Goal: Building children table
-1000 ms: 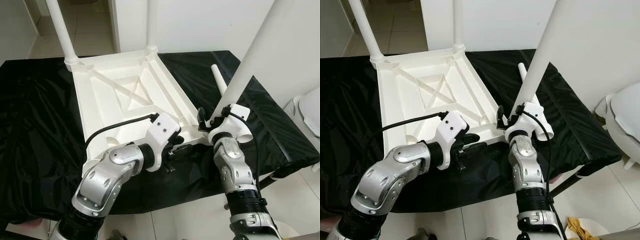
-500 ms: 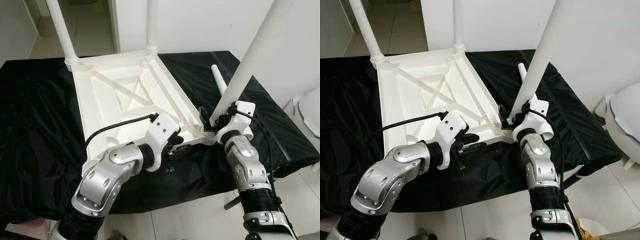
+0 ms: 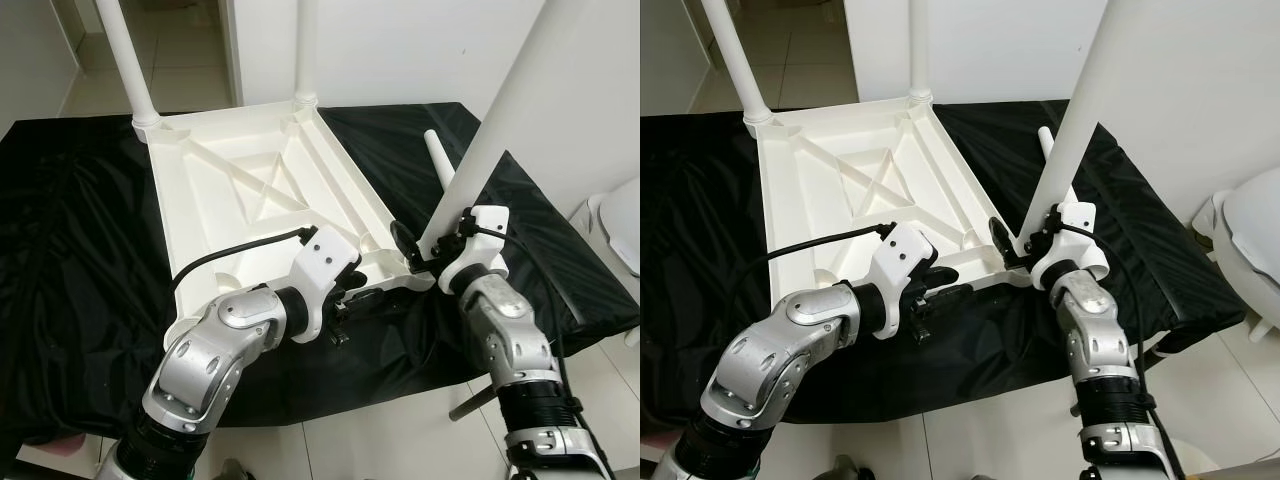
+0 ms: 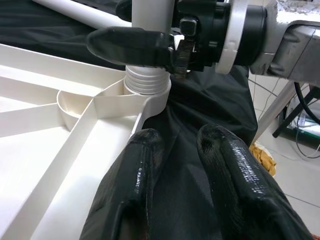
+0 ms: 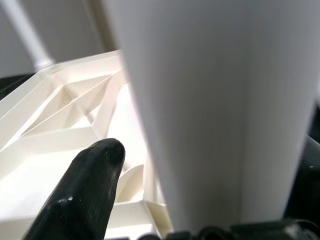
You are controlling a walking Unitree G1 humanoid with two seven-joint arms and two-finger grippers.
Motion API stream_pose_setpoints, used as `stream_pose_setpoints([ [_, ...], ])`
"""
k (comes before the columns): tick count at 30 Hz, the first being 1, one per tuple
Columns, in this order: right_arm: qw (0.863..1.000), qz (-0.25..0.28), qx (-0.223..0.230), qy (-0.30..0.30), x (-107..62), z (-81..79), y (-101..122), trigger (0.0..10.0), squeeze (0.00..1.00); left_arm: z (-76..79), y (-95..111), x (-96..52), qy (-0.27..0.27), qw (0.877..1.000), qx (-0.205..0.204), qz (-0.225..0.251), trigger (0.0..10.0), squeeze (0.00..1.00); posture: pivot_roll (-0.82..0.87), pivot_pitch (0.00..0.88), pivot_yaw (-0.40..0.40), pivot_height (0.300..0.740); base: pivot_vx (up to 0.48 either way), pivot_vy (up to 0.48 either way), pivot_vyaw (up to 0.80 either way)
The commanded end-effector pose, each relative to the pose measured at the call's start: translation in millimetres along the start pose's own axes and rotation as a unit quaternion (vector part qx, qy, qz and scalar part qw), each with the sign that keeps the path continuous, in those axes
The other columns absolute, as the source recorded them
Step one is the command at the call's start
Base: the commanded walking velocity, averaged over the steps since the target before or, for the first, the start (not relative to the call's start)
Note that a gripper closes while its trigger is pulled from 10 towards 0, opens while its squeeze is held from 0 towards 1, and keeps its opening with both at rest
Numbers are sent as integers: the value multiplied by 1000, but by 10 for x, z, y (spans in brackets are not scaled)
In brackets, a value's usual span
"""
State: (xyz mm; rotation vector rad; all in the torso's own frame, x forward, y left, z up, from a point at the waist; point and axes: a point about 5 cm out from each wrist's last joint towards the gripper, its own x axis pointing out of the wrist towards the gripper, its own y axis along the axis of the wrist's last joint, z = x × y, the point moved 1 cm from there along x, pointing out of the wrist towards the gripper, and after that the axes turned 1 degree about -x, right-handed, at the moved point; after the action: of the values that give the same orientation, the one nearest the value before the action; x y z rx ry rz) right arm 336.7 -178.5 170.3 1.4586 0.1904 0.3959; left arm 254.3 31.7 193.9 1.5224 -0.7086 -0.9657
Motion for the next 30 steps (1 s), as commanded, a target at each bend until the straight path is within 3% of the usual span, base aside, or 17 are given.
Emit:
stream_pose_setpoints([
  [1,1000,-8,-5,16,-38,32,-42,10000,0,-11,11,11,8,1000,2,-1,10000,0,-36,63,-14,740,0,0,0],
  [11,998,-19,-43,43,-64,186,-35,10000,0,-5,11,0,4,1000,3,-2,10000,0,-35,67,-7,740,0,0,0],
  [23,996,-24,-58,68,-67,221,-43,10000,0,-1,7,-8,3,1000,2,-5,10000,0,-34,74,1,740,0,0,0],
  [27,992,-32,-65,104,-38,189,-82,8941,0,32,-11,-17,-9,1000,3,-15,10000,0,-28,74,6,740,0,0,0],
  [30,991,-35,-66,114,-22,174,-94,8784,0,55,-19,-20,-17,1000,4,-19,10000,0,-26,74,6,740,0,0,0],
])
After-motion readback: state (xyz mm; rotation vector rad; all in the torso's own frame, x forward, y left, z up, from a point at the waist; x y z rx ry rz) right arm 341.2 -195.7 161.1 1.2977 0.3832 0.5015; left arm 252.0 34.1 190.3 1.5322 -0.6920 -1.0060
